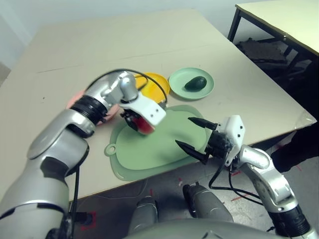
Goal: Place the fruits into color-matched plates.
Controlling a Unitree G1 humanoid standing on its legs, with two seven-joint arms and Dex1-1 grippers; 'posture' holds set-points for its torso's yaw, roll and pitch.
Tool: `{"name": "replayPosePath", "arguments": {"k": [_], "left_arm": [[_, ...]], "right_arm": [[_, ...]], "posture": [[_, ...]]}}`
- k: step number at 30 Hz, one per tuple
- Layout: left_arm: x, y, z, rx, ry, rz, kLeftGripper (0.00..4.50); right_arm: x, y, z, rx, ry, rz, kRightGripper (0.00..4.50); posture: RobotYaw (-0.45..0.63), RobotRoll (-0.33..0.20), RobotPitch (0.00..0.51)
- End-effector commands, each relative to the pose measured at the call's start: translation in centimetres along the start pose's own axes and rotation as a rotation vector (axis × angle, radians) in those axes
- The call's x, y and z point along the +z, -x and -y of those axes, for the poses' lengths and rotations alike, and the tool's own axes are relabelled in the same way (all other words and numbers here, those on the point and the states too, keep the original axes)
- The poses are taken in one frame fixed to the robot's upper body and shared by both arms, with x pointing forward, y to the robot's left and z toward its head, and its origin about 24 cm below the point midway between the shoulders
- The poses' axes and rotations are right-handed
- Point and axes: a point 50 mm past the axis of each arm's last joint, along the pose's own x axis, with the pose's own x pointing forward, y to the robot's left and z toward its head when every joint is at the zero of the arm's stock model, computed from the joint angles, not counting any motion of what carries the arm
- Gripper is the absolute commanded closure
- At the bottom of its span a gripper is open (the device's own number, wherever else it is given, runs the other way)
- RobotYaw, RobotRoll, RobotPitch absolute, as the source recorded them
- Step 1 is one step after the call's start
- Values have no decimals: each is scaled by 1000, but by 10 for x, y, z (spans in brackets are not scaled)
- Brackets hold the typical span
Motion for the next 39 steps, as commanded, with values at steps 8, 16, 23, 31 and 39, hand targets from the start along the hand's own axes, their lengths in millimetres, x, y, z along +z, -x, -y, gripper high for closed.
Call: {"name": "replayPosePath", "arguments": {"k": [8,16,23,31,39], "left_arm": [[-88,37,41,159,474,-179,2094],[-121,10,64,342,657,-255,2094],[-114,-22,59,369,661,-214,2094],[-112,-34,56,398,650,-232,27],[-113,0,47,483,654,-188,27]], "right_arm": [[4,-3,-2,64,60,44,0],[2,-7,-1,90,46,43,0],[1,-5,-1,108,57,12,0],[0,-2,-5,79,46,2,0],[7,4,18,-23,75,10,0]], "posture": [[-162,0,104],[-127,0,113],[-145,0,128],[-151,0,134],[-125,0,122]]}}
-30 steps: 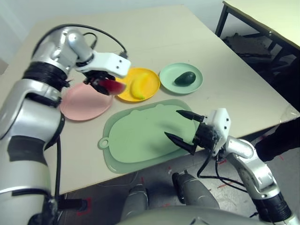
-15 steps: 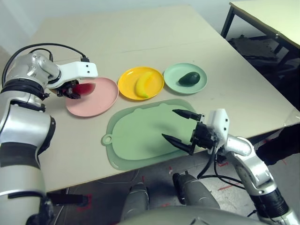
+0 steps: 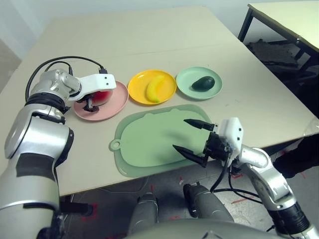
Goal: Place the fruits into color-matched plates.
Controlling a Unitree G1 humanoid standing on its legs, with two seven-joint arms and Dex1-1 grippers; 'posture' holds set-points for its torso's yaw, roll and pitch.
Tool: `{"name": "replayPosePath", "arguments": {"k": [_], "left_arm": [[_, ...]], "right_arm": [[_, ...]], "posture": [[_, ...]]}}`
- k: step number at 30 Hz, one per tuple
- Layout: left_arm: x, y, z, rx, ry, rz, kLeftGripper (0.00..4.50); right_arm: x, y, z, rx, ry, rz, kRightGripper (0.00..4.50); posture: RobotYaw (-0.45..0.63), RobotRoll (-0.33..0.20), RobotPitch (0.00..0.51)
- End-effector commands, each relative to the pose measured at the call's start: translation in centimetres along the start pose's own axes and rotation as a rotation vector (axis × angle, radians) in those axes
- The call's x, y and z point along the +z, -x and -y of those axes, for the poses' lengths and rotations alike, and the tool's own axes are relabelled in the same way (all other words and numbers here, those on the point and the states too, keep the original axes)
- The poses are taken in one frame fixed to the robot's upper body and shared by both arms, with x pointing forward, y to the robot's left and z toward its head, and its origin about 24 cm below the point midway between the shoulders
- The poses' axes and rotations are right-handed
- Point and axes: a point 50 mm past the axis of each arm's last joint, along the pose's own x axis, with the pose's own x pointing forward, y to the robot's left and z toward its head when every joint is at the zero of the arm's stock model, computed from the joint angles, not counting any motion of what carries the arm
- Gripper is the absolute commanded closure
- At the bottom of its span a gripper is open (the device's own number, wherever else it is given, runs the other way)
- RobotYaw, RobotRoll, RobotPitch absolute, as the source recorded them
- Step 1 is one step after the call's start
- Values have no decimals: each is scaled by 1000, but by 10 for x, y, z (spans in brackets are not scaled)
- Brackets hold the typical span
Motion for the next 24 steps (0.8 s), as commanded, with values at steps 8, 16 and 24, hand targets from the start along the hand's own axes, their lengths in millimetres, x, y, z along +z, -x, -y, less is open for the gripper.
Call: {"name": "replayPosePath", "arguments": {"k": [8,16,24], "left_arm": [[2,90,-41,74,428,751,27],[-35,77,11,334,946,1045,27],[-53,57,74,525,1086,1006,27]], "right_arm": [[78,40,122,-569,172,154,0],[33,80,147,-876,-14,149,0],[-28,90,101,-762,17,79,0]], "posture": [[-121,0,114],[28,0,103],[67,0,108]]}}
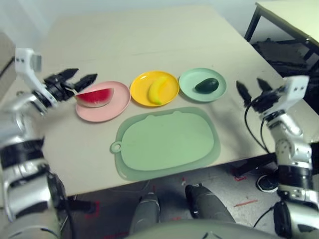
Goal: Place the fruits into color-matched plates.
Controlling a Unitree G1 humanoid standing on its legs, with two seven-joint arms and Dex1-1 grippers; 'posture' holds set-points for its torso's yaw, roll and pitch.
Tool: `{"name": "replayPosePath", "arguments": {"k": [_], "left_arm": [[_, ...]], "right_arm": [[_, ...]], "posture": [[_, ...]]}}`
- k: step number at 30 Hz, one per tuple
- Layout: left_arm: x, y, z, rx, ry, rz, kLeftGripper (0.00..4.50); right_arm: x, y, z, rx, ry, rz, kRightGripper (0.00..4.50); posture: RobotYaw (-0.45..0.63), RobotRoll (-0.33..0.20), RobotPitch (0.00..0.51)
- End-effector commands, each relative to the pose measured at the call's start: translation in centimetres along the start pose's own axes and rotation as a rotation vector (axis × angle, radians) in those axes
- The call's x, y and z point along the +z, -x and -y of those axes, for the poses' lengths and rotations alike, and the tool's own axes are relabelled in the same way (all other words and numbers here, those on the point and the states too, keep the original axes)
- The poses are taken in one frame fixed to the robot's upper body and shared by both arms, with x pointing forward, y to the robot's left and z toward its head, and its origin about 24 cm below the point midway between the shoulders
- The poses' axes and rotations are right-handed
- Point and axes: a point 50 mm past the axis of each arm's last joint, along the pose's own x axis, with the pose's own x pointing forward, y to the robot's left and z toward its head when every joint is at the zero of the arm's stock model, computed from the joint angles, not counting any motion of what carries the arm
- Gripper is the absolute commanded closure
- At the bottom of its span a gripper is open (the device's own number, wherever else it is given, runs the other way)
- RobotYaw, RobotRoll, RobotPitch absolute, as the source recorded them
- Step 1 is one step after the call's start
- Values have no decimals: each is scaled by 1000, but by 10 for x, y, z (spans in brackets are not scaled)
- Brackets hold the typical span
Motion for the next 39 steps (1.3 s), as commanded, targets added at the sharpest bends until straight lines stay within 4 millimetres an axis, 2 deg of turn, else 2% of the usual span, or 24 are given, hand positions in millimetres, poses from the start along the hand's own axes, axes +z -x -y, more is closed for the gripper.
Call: {"name": "replayPosePath", "arguments": {"k": [1,2,6,12,16,20,26,32,39], "left_arm": [[3,13,-5,117,-17,80,27],[-1,16,-5,139,-19,82,27],[-18,22,-1,217,-11,64,27],[-70,44,11,232,-55,-125,27],[-93,57,13,207,-133,-207,27],[-101,70,10,218,-160,-204,27],[-103,88,-10,333,-146,-156,27],[-102,104,-27,429,-135,-131,27],[-102,109,-28,438,-154,-136,27]], "right_arm": [[-4,12,-10,146,157,29,0],[-7,18,-13,173,178,31,0],[-12,36,-4,59,131,69,0],[-17,55,16,-34,110,61,0],[-20,74,29,-74,74,49,0],[-16,99,42,-81,81,19,0],[7,125,83,-148,146,0,0],[8,116,92,-81,167,-6,0],[1,92,80,24,129,3,0]], "posture": [[69,0,109],[72,0,111],[72,0,114],[66,0,124],[85,0,124],[87,0,125],[61,0,130],[25,0,137],[48,0,151]]}}
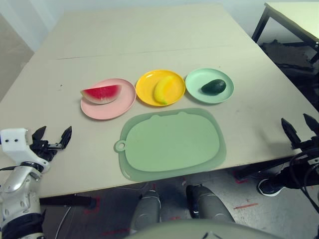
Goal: Place the fruits into color-matched plates.
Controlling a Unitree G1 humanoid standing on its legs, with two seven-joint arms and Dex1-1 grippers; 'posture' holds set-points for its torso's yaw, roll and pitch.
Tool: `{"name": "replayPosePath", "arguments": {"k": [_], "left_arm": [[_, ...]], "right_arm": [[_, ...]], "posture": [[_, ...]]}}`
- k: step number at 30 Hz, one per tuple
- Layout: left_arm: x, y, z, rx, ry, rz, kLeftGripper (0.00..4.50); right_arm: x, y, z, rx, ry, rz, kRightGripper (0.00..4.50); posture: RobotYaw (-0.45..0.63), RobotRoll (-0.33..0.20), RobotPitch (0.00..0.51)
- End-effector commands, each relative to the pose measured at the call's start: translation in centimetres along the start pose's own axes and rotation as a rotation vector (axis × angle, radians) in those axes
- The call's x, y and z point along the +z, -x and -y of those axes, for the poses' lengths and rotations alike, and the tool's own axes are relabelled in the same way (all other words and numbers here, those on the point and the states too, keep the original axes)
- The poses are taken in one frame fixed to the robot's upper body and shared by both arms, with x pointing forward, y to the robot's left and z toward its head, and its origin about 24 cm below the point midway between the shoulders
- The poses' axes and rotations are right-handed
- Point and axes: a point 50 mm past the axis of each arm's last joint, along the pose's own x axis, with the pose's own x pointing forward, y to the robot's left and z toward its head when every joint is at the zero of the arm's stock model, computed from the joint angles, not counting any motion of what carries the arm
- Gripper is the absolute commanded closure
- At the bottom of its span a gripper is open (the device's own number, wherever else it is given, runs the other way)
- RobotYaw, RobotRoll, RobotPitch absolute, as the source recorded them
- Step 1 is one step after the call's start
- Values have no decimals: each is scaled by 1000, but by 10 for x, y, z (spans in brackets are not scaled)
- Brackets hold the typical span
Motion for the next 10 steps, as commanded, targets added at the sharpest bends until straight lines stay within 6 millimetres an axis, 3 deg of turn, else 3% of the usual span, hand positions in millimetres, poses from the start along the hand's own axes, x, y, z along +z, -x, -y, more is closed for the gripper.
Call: {"name": "replayPosePath", "arguments": {"k": [1,10], "left_arm": [[-3,6,-2,6,-17,-11,27],[2,2,9,-12,-33,21,27]], "right_arm": [[-5,-6,-8,34,-21,-9,0],[-8,-13,-14,42,-59,-7,0]], "posture": [[53,0,150],[93,0,150]]}}
